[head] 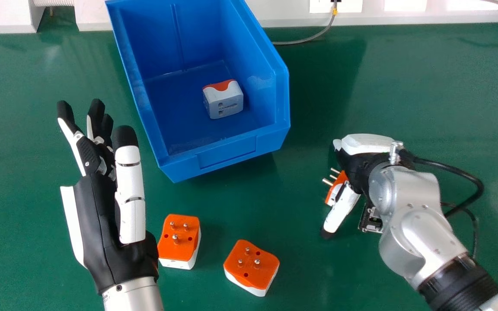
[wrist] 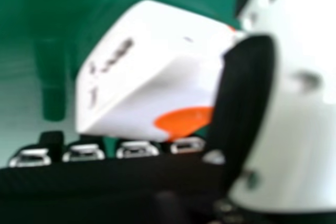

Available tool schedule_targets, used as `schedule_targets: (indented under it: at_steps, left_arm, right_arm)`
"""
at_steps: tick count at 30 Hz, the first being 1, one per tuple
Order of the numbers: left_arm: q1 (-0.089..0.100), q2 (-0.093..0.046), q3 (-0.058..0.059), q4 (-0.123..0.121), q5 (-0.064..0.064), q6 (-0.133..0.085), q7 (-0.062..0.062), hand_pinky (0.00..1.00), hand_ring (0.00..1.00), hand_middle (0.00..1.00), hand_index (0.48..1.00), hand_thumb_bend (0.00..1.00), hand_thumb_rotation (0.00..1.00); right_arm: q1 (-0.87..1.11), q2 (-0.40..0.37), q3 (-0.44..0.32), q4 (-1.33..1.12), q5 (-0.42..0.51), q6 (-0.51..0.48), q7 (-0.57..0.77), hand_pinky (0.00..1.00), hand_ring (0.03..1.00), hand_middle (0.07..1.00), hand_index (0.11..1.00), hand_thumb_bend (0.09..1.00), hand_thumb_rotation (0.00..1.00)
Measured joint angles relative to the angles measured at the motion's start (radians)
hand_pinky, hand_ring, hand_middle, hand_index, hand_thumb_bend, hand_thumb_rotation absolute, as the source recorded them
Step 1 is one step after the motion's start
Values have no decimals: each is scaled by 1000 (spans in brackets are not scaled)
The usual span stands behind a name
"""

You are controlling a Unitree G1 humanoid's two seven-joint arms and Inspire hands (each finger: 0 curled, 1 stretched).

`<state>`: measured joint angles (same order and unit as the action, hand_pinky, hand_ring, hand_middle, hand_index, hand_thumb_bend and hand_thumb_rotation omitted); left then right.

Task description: Pick all objects and put in blue box

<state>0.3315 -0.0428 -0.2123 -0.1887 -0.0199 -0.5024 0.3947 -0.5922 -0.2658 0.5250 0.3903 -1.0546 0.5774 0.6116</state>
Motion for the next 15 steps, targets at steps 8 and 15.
schedule_targets:
  at_steps: [8, 15]
  left_arm:
    - [0, 0, 1, 0, 0, 0, 1, 961, 984, 979, 965, 537, 771]
    - [0, 0, 1, 0, 0, 0, 2, 965, 987, 980, 966, 542, 771]
  right_arm:
    - [16, 45, -56, -6, 50, 87, -170, 283, 401, 535, 814, 602, 23]
    - [53, 46, -89, -63, 114, 102, -268, 370, 507, 495, 765, 537, 0]
